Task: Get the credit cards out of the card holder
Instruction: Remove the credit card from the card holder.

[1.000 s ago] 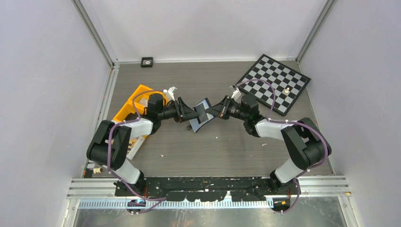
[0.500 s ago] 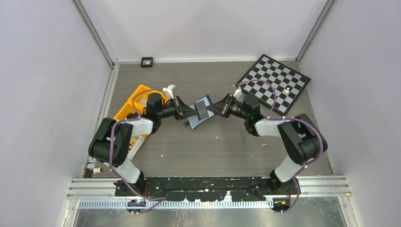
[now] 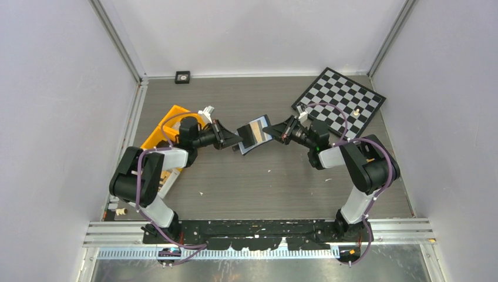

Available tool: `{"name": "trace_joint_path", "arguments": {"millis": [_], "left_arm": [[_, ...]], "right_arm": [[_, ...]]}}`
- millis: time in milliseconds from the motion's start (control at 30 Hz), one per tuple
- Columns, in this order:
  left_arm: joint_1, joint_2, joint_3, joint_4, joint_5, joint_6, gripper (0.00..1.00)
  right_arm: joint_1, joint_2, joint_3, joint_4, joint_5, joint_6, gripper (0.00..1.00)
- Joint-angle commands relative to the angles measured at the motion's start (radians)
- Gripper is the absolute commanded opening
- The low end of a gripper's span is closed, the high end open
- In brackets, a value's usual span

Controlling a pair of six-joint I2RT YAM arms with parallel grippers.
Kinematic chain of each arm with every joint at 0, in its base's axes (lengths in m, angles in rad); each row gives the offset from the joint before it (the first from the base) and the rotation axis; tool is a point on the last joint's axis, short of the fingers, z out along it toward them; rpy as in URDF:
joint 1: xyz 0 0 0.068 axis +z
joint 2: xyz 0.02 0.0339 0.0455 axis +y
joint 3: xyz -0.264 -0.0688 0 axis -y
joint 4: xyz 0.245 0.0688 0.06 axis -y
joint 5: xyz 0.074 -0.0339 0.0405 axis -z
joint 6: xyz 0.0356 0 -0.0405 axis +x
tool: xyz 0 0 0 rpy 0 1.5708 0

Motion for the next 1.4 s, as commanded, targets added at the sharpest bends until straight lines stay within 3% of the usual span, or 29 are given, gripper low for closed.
{"name": "trace_joint_path", "arguments": {"millis": [0,67,200,533,600,767,833,1000,1367], "left_arm": [[0.003,-0.028,-0.009,0.009,0.003,0.015,0.07],[0.003,-0.021,-0.013,0.044,0.015,-0.003,0.20],[0.000,0.000,-0.023,0.138,0.036,-0.050,0.34],[-0.004,0.029,-0.034,0.257,0.051,-0.115,0.37],[-0.004,0.032,-0.034,0.266,0.051,-0.118,0.34],[0.005,0.032,-0.039,0.273,0.045,-0.119,0.06],[0.014,0.030,-0.045,0.271,0.040,-0.120,0.00],[0.036,0.008,-0.060,0.228,0.024,-0.095,0.00],[0.115,-0.101,-0.075,-0.029,-0.053,0.026,0.00]], "right_arm": [[-0.005,-0.007,0.012,0.132,-0.011,0.041,0.00],[-0.004,-0.005,0.012,0.132,-0.010,0.044,0.01],[0.001,0.008,0.013,0.152,-0.010,0.059,0.00],[0.017,0.022,0.019,0.179,-0.011,0.078,0.00],[0.020,0.022,0.019,0.182,-0.011,0.078,0.00],[0.019,0.021,0.018,0.185,-0.010,0.078,0.00],[0.017,0.023,0.016,0.185,-0.009,0.075,0.00],[-0.012,0.028,0.000,0.188,0.001,0.070,0.00],[-0.107,0.043,-0.061,0.154,0.059,0.073,0.01]]}}
